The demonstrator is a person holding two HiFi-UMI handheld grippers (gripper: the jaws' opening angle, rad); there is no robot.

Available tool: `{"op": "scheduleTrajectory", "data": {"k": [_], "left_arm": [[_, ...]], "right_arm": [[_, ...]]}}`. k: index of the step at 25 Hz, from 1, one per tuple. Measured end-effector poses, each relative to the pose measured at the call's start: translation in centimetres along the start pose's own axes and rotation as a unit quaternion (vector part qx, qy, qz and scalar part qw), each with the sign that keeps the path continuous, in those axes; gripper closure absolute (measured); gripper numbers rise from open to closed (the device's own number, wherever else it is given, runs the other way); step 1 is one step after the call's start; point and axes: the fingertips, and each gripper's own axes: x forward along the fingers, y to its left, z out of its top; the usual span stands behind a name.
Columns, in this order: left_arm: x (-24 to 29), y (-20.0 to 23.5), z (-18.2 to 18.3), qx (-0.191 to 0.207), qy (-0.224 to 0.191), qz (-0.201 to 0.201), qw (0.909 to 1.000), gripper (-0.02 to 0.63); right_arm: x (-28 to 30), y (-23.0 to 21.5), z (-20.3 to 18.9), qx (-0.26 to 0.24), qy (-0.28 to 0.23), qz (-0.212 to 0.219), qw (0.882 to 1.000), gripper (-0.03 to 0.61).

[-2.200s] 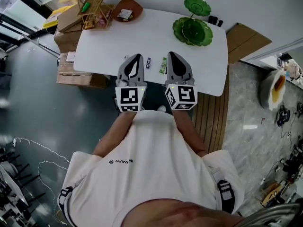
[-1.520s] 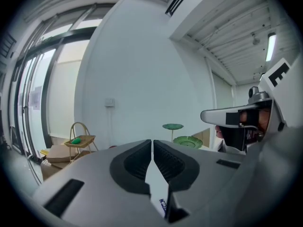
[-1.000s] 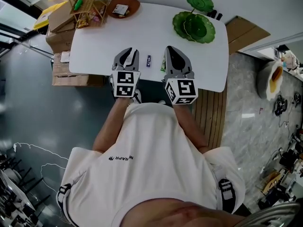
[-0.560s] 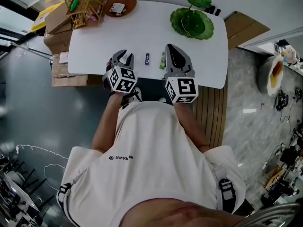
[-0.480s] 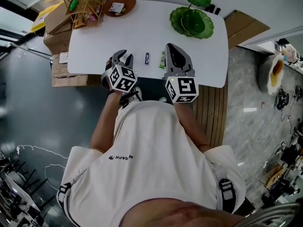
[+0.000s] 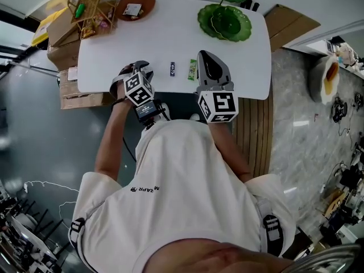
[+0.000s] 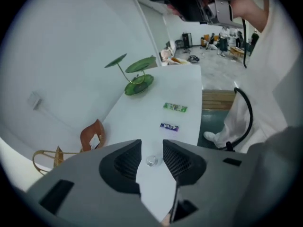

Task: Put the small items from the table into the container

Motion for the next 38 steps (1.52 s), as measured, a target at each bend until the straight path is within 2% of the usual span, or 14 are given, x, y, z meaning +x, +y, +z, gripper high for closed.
{"op": "scheduleTrajectory", "data": {"k": [3,5,12,18,25,29,38], "left_arm": [[0.7,0.1,-1.1,0.065,0.023,-0.013,0.9975,0.482],[1.1,-0.1,-1.6,0.091,0.026,-0.029,0.9951,0.481],[2.7,-0.6,-2.9,0.130,0.040,-0.076,0.9878,0.466],[4.1,-0.9,-3.9,0.178,0.066,-0.103,0.9764,0.462],[6.2,-0.9,-5.1,0.211,0.085,-0.125,0.9659,0.456],[7.1,-1.0,-6.0,0.208,0.087,-0.150,0.9626,0.456],[8.8,-1.0,-7.2,0.227,0.103,-0.179,0.9518,0.456]], "right_arm": [[-0.3,-0.5,0.1,-0.005,-0.001,-0.008,1.000,0.571],[-0.5,-0.8,0.0,-0.004,0.001,-0.014,1.000,0.572],[-0.6,-1.3,-0.1,-0.005,0.001,-0.024,1.000,0.572],[-0.5,-0.7,-0.3,-0.006,0.006,-0.018,1.000,0.572],[-0.4,-0.3,0.1,-0.007,0.003,-0.011,1.000,0.572],[-0.4,-0.5,0.2,-0.007,0.003,-0.013,1.000,0.571],[-0.4,-1.1,-0.2,-0.008,0.008,-0.022,1.000,0.572]]}}
